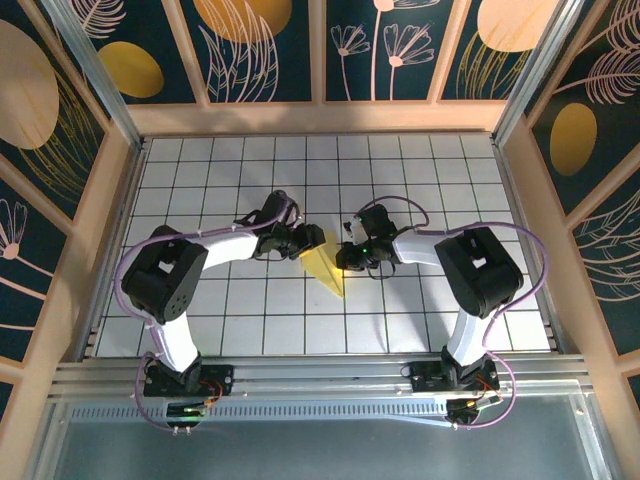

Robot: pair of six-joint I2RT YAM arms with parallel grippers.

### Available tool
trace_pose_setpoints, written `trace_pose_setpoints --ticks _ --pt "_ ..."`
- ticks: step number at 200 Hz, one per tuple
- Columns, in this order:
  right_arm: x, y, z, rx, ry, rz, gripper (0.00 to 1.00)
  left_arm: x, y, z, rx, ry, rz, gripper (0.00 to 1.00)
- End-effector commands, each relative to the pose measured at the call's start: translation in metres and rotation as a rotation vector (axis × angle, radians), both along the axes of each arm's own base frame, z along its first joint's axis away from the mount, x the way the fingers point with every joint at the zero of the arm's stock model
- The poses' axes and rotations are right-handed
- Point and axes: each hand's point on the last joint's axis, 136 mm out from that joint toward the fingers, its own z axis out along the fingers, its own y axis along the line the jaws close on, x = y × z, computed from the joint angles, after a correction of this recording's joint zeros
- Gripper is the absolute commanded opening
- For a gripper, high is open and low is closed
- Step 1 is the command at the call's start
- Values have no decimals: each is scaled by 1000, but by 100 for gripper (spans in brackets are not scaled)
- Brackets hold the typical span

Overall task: Fold a paper plane with a square sheet of paper (fold left side to right side)
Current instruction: Fourth fold the wing at the center of the table.

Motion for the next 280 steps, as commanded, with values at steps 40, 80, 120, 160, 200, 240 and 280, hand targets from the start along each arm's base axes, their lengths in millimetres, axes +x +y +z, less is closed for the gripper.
trace_pose_setpoints --ticks 40,80,120,160,200,240,280 --pt "-23 -30 -46 -173 126 -35 0 1 -16 14 -83 -17 -61 27" --pt "-23 -31 -47 -182 130 -38 0 4 -29 6 -110 1 -109 14" --pt "-23 -32 -47 -189 133 -39 0 7 -29 -15 -68 34 -109 12" --pt "-25 -35 -48 -204 138 -35 0 1 -15 -41 24 76 -90 12" --pt "-27 -36 -51 -213 146 -32 0 -2 -4 -54 96 88 -79 12" --pt "-28 -37 -51 -213 146 -31 0 -5 1 -65 122 106 -74 11" --pt "-26 -30 -44 -175 143 -25 0 -9 6 -71 139 123 -64 8"
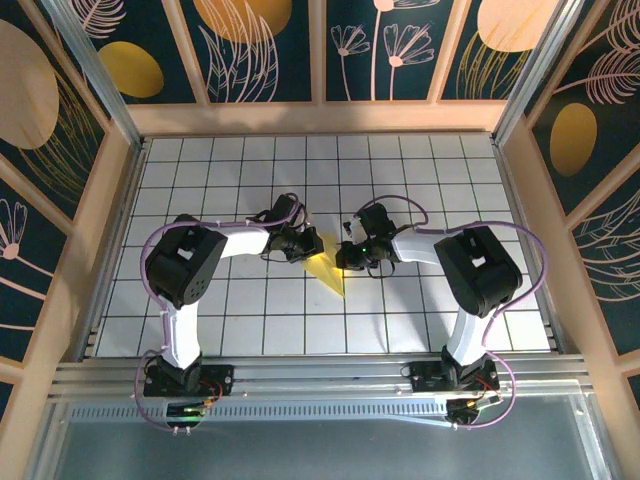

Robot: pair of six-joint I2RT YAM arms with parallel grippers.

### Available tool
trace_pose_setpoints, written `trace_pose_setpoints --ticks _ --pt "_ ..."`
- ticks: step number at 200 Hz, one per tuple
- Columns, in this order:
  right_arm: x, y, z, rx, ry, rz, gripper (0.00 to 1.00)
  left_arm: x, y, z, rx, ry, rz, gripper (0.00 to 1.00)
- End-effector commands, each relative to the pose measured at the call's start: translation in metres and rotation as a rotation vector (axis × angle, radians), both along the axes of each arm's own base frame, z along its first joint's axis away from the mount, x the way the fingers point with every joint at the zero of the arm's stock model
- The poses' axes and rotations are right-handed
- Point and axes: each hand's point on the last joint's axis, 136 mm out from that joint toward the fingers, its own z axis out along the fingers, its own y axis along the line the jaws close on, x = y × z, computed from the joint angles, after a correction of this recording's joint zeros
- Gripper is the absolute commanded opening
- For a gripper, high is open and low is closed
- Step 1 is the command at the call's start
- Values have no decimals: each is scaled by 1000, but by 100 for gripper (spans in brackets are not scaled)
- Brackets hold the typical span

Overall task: Fold a paper plane with a square sheet of paper (fold left side to right side)
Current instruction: Fourth fold the wing at the center of the table.

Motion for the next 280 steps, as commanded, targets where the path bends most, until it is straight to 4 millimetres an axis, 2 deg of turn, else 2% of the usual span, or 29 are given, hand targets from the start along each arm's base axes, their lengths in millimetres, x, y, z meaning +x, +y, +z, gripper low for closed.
trace_pose_setpoints --ticks 1,38,42,83,139,155,186,220,230,251,280 --pt "-26 -30 -43 -163 128 -23 0 -11 16 -28 98 60 15 8" --pt "-17 -14 -21 -81 98 -17 0 -13 18 -30 108 67 20 3" --pt "-9 -19 -18 -68 95 -41 0 -13 19 -31 110 69 21 2" --pt "6 -12 10 8 50 -53 9 -17 22 -35 119 82 27 0" --pt "19 -20 39 47 4 -93 25 -18 23 -36 122 85 31 0" --pt "20 -26 45 49 2 -105 26 -18 23 -36 121 84 32 0" --pt "12 -26 64 87 2 -83 25 -18 23 -35 121 83 30 0" --pt "-19 -11 75 188 108 -4 5 -17 23 -34 124 80 32 0" --pt "-29 -6 74 215 144 19 0 -17 23 -34 123 78 32 0" --pt "-47 5 65 226 202 65 0 -17 23 -34 125 79 34 0" --pt "-53 11 48 199 236 80 0 -16 23 -34 125 79 35 0"
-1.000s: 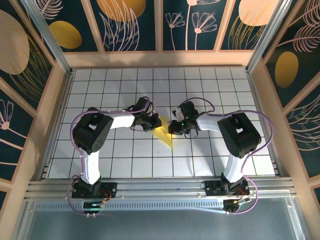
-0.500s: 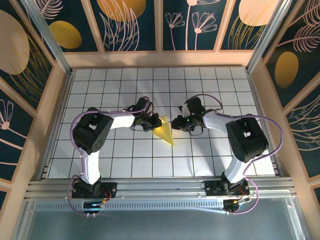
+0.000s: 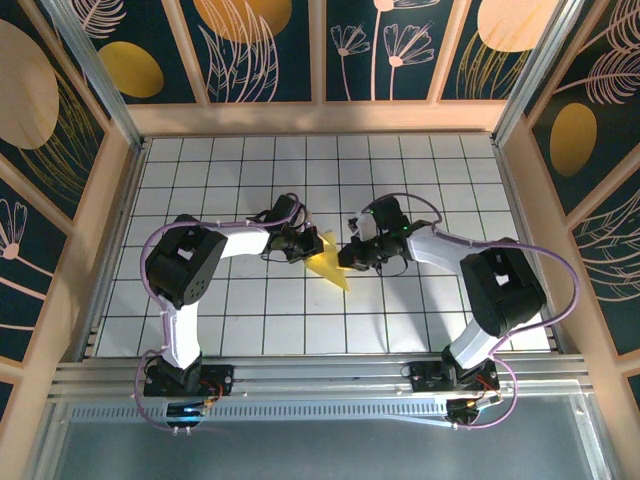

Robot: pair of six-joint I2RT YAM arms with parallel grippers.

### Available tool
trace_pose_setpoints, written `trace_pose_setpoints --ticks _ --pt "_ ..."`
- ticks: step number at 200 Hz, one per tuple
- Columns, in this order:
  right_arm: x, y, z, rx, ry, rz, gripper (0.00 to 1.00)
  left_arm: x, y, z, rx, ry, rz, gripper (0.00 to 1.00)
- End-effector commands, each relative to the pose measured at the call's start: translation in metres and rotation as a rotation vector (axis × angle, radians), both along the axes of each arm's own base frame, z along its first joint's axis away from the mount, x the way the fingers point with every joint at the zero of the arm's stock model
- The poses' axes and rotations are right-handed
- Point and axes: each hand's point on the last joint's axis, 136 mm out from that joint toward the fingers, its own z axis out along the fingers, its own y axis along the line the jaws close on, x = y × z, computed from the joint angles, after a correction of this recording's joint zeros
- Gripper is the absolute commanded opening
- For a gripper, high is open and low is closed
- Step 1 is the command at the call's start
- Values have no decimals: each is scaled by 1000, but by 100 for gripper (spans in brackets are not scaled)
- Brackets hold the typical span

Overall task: Fold a paper plane with a square sheet of paper (fold left side to right side)
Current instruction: Fourth fold the wing at the center of the table.

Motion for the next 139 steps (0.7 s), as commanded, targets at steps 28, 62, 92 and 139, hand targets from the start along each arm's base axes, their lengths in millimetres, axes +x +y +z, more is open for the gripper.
trace_pose_setpoints --ticks 28,62,92,139 --pt "-15 2 -28 -23 99 17 0 -16 23 -33 123 78 33 0" --pt "-26 0 -44 -69 121 36 0 -16 23 -34 123 80 34 0" --pt "-29 -8 -58 -125 132 27 0 -16 23 -34 123 82 34 0" --pt "-32 -13 -66 -160 139 26 0 -16 23 -35 125 84 34 0"
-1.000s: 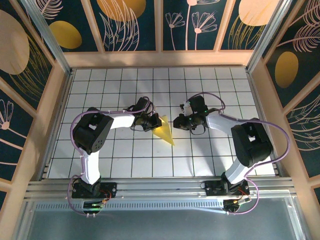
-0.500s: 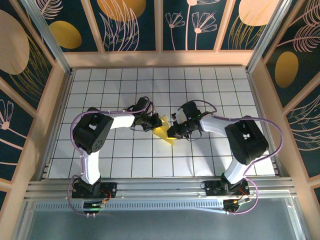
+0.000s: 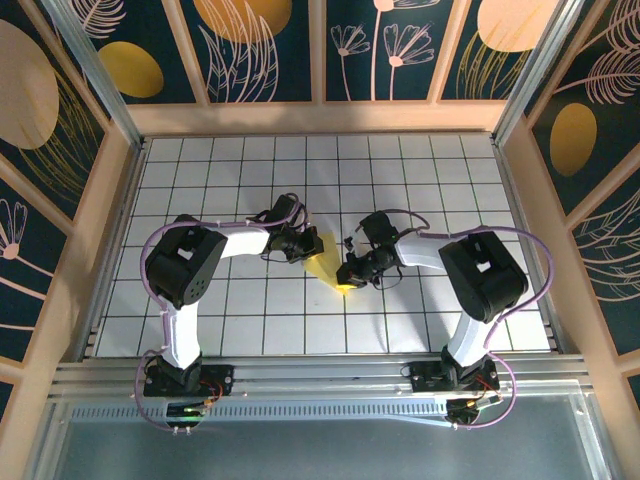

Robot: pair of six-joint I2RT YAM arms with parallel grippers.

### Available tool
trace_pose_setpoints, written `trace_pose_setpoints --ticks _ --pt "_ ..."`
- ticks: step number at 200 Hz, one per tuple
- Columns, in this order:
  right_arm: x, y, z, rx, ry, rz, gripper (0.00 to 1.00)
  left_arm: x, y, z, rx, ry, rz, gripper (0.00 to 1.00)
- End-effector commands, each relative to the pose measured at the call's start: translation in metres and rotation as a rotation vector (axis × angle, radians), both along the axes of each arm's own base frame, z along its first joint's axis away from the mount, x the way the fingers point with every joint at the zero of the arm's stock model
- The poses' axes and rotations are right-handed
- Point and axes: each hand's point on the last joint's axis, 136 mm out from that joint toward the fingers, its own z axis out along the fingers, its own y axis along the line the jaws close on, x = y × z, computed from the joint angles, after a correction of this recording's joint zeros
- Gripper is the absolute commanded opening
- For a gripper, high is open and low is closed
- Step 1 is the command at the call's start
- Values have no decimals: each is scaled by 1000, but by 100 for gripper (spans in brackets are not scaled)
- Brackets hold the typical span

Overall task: Fold a paper plane with a square sheet of paper (fold left side to right side)
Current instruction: Fourth fold the wing at the center of the table.

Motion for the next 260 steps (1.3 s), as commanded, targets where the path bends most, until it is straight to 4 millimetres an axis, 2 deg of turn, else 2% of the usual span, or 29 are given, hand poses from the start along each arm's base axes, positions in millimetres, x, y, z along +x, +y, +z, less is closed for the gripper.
trace_pose_setpoints --ticks 1,180,260 --pt "-10 -7 -13 -50 19 15 0 -16 23 -35 125 84 34 0" --pt "-25 -11 -21 -73 48 41 0 -17 24 -36 126 87 35 0" --pt "-41 -18 -27 -113 72 59 0 -16 25 -38 135 90 41 0"
